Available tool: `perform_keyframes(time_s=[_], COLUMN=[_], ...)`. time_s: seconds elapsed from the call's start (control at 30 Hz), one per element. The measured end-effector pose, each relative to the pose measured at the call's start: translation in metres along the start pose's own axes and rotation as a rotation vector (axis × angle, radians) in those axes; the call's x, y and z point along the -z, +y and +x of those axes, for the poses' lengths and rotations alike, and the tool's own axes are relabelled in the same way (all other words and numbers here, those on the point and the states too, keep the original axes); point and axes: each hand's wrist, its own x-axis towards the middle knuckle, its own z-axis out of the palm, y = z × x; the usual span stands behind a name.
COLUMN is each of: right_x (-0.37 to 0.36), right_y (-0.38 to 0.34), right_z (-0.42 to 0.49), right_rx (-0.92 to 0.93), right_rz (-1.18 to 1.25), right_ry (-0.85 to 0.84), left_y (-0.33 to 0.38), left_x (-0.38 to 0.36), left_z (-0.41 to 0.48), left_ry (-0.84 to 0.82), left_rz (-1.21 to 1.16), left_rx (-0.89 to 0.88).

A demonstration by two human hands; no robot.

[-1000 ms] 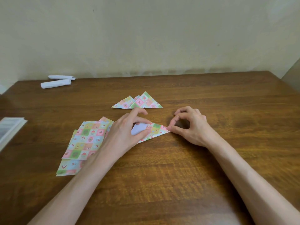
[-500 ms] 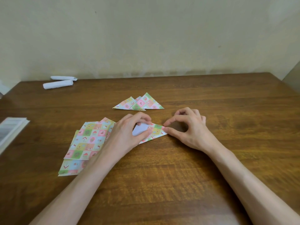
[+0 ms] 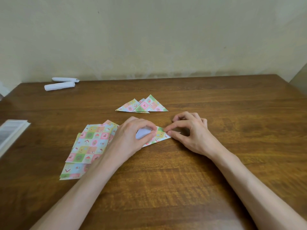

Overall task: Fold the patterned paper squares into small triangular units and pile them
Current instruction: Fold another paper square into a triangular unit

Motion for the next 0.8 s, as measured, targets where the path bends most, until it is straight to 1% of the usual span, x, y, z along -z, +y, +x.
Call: perform_keyframes(time_s=[0.13,0.3,0.43,0.63,0.8], right_x=[0.001,-0.001,-0.006,-0.007,-0.014], right_y=[-0.002,-0.004,-0.007,-0.009,-0.013], right_z=[0.001,0.000,-0.001,0.000,-0.001], right_rx=[-0.013,-0.037,-0.048,-0.072,-0.090], right_rz=[-0.006,-0.012,-0.039,-0.031,-0.033], right_ry=[-0.012,0.017,0.047,0.044,0.112], left_y=[-0.002,-0.002,-0.002,-0.001,0.002], left_x=[0.000,0.004,0.005,0.007,0.010], left_z=[0.000,0.002,0.003,0.007,0.008], left_ry=[-0.027,-0.089,-0.099,-0.127,-0.136], left_rz=[0.009,-0.004,-0.001,0.013,0.021], left_rx=[-0.068,-0.061,-0.060,-0.043,-0.032])
